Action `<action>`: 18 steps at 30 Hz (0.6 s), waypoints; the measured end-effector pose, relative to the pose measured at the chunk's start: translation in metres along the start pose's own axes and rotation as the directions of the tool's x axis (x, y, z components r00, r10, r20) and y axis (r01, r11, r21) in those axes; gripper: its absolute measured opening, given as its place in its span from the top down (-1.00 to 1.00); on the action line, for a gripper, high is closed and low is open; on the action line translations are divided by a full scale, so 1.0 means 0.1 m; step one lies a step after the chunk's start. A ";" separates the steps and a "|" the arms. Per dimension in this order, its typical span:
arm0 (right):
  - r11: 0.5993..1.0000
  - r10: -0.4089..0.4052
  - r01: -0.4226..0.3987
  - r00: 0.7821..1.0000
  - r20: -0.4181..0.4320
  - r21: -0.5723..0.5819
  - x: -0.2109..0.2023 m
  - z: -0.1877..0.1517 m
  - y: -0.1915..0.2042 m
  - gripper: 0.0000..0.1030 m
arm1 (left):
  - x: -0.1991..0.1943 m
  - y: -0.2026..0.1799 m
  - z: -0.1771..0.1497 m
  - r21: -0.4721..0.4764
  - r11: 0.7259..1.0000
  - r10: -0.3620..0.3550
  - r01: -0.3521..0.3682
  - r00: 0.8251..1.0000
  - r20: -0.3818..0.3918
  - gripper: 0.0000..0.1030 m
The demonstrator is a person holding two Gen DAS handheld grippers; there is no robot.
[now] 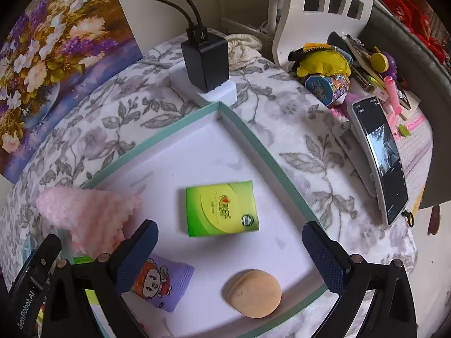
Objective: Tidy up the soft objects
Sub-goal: 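Carry both items into the tray and open both grippers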
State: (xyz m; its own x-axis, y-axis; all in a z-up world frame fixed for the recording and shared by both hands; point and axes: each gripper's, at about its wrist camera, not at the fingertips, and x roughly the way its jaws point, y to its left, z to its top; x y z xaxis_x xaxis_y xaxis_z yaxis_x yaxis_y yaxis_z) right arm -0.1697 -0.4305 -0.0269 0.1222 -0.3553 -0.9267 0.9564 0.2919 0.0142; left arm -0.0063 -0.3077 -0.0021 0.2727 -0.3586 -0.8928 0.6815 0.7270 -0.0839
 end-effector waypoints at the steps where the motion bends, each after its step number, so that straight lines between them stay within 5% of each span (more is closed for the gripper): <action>1: 1.000 0.004 -0.004 1.000 -0.003 0.001 0.01 0.00 0.00 -1.00 | 0.01 0.00 0.00 -0.001 1.000 0.002 -0.002 1.000 -0.001 -0.39; 4: 1.000 0.004 -0.004 1.000 -0.009 -0.001 0.02 -0.01 0.00 -1.00 | 0.02 0.01 0.00 0.003 1.000 0.027 -0.027 1.000 0.002 -0.73; 18: 1.000 -0.003 0.003 1.000 -0.017 -0.011 0.01 -0.02 0.02 -1.00 | 0.09 0.13 0.00 -0.034 0.997 0.074 -0.075 0.997 -0.016 -0.74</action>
State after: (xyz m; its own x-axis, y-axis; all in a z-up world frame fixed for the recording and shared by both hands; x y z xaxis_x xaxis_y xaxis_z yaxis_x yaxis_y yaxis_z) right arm -0.1679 -0.4290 -0.0285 0.1150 -0.3413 -0.9329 0.9538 0.3005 0.0076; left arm 0.0047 -0.3013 -0.0108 0.3117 -0.2942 -0.9035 0.6356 0.7713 -0.0318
